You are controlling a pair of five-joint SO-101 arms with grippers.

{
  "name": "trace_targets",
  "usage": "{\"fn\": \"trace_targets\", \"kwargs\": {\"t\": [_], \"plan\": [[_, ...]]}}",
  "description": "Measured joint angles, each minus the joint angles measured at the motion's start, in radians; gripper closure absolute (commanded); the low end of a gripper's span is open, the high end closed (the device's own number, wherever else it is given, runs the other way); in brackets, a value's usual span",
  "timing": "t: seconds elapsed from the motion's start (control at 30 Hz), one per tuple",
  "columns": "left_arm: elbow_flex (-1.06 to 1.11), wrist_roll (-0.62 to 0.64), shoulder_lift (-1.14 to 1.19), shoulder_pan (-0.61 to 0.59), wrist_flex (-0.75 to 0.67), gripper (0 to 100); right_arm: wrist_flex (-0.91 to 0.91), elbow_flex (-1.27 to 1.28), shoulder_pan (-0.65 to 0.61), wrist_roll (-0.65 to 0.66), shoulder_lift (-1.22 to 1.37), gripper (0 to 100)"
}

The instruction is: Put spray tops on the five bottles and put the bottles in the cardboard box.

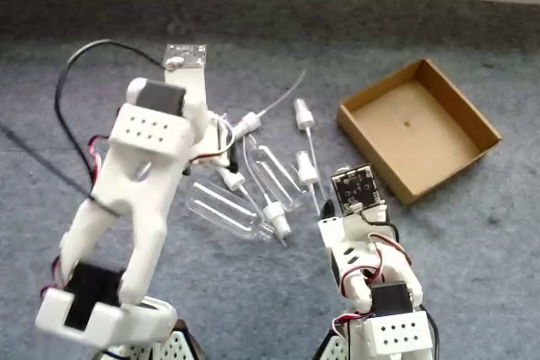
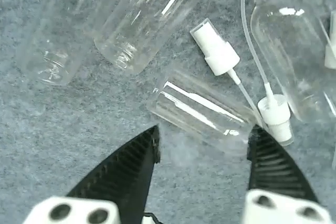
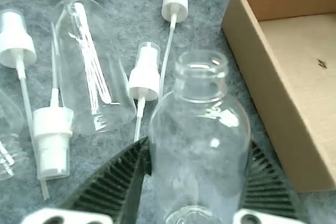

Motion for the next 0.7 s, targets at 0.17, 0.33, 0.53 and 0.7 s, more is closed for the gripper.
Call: {"fn": "trace_targets", "kwargs": {"t": [0.17,0.33,0.53,0.7], "plan": [[-0.166,0.186,0.242,0.011,0.0,75,0.0,0.0,0.0,0.0,0.0,77.4],[-0.311,0.338,0.437,0.011,0.0,75,0.0,0.0,0.0,0.0,0.0,77.4],[-0.407,0.442,0.601,0.011,0.002,75,0.0,0.0,0.0,0.0,0.0,77.4],[-0.42,0.489,0.671,0.011,0.002,75,0.0,0.0,0.0,0.0,0.0,77.4]]}}
